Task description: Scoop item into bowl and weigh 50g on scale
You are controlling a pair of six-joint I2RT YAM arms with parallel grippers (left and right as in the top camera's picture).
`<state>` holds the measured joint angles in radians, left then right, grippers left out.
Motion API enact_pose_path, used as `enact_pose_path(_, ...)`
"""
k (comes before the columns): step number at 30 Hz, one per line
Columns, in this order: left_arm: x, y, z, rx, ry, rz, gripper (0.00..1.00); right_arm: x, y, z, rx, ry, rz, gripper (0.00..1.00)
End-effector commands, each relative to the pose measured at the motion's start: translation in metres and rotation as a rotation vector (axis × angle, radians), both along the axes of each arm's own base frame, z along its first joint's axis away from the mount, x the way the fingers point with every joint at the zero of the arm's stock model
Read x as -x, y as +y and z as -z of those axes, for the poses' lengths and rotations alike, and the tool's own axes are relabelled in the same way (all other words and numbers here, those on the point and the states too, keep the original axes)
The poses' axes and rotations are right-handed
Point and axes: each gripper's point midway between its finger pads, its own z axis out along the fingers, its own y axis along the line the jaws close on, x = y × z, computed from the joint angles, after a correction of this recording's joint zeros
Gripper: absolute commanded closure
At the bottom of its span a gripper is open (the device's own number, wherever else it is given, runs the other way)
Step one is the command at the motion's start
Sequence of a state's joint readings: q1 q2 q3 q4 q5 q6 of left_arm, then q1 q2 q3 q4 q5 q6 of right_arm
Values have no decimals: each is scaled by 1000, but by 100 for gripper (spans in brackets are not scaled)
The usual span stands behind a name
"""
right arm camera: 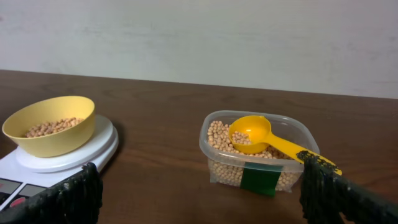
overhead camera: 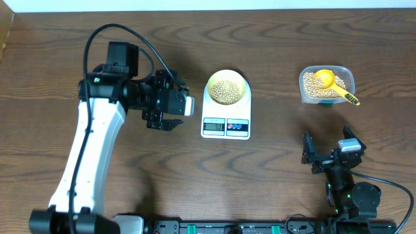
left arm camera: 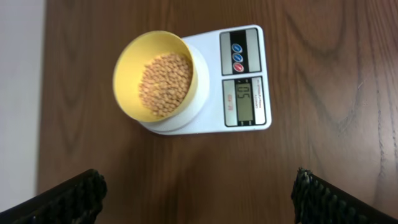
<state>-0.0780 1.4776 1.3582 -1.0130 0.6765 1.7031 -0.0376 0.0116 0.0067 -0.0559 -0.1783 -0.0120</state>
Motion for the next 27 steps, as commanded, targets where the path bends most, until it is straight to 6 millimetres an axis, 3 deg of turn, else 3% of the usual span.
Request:
enact_pose_path(1,7,12,-16,-72,-91,-21,3,0,-1,1,12,-1,8,1)
enact_pose_path(9,32,22,-49,-108,-206,-47,3,0,-1,1,12,1,8,1)
enact_pose_path(15,89,17,-37,-65,-36,-14,2,0,-1,1,12,1,8,1)
enact_pose_path(20,120,-6,-18,102,55,46,2,0,-1,1,12,1,8,1)
enact_pose_path(23,118,-12,1,161,46,31,2,0,-1,1,12,1,8,1)
enact_pose_path(27,83,-19,15,326,93,-221,2,0,-1,1,12,1,8,1)
